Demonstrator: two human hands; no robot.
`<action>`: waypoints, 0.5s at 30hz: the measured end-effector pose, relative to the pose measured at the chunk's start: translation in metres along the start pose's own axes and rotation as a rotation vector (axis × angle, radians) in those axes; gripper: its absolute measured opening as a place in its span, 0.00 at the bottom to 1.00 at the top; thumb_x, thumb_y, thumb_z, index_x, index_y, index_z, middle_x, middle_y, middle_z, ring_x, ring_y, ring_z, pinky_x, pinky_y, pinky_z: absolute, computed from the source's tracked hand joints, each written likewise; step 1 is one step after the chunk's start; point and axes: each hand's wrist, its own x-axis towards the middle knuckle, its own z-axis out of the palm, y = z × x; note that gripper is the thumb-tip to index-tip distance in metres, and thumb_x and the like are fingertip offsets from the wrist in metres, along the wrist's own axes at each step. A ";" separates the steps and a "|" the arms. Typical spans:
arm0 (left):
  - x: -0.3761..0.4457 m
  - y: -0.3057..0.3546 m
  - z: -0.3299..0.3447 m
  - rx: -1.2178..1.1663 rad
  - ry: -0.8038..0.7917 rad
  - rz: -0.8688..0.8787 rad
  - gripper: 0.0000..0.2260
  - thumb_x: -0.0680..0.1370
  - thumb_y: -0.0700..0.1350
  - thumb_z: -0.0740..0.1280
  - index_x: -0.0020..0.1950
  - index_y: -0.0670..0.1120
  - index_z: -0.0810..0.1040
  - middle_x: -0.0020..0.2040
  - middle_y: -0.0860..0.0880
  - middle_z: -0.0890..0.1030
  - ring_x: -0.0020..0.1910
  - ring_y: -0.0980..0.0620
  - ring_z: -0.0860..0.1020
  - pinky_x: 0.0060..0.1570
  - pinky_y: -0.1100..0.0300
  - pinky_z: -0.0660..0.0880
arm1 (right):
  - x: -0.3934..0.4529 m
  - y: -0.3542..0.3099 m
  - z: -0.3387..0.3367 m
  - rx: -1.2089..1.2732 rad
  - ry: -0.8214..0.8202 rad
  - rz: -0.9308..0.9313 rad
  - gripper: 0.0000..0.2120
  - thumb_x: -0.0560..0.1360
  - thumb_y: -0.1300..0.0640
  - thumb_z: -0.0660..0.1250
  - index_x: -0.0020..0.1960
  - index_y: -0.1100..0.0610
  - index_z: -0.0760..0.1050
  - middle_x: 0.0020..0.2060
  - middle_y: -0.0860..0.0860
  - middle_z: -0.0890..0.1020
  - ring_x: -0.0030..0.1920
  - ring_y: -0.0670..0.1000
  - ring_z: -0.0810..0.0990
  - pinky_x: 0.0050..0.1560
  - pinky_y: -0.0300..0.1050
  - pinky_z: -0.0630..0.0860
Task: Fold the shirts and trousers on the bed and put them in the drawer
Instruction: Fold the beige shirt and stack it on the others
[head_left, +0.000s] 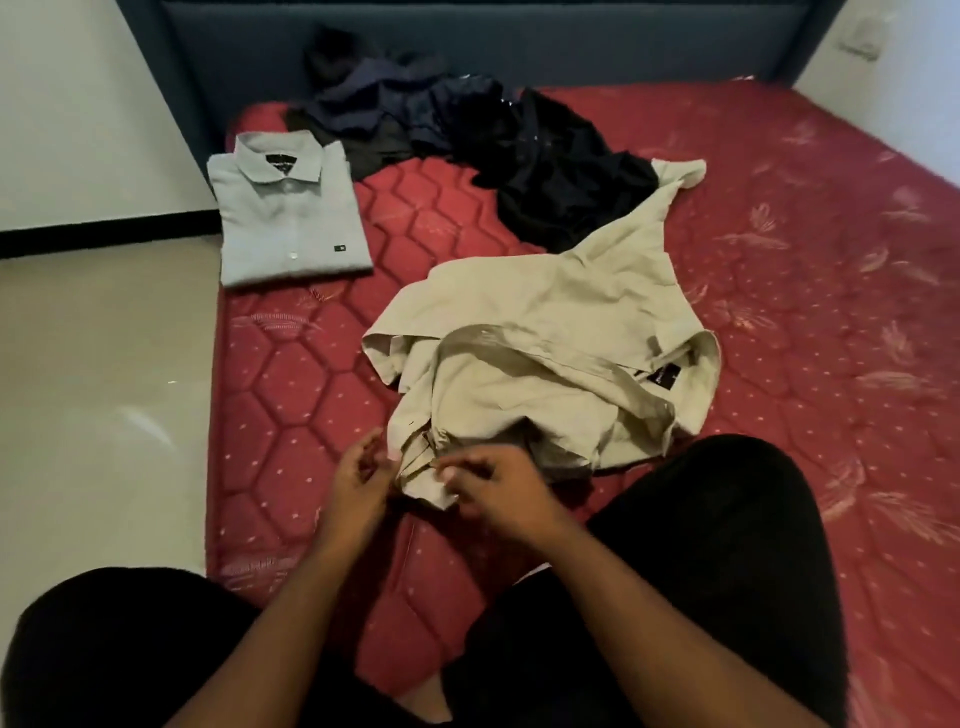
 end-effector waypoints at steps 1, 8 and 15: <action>0.005 0.003 0.007 0.102 0.043 0.060 0.20 0.78 0.41 0.69 0.69 0.48 0.71 0.60 0.44 0.77 0.55 0.44 0.78 0.53 0.48 0.77 | 0.001 -0.003 -0.024 -0.047 0.156 -0.021 0.08 0.75 0.65 0.69 0.52 0.59 0.83 0.38 0.41 0.83 0.40 0.40 0.81 0.46 0.40 0.78; 0.029 0.061 0.065 0.701 0.122 0.663 0.22 0.72 0.49 0.61 0.64 0.45 0.76 0.61 0.42 0.75 0.58 0.38 0.74 0.58 0.46 0.71 | 0.029 0.026 -0.174 -0.741 0.471 0.390 0.17 0.76 0.49 0.66 0.63 0.54 0.74 0.59 0.56 0.78 0.59 0.59 0.76 0.54 0.49 0.74; 0.033 0.101 0.136 1.043 -0.439 0.926 0.30 0.72 0.52 0.66 0.74 0.59 0.64 0.73 0.54 0.69 0.75 0.50 0.62 0.70 0.45 0.49 | 0.019 -0.003 -0.132 -0.809 0.164 -0.348 0.06 0.69 0.63 0.64 0.41 0.60 0.80 0.39 0.56 0.81 0.43 0.57 0.79 0.41 0.44 0.72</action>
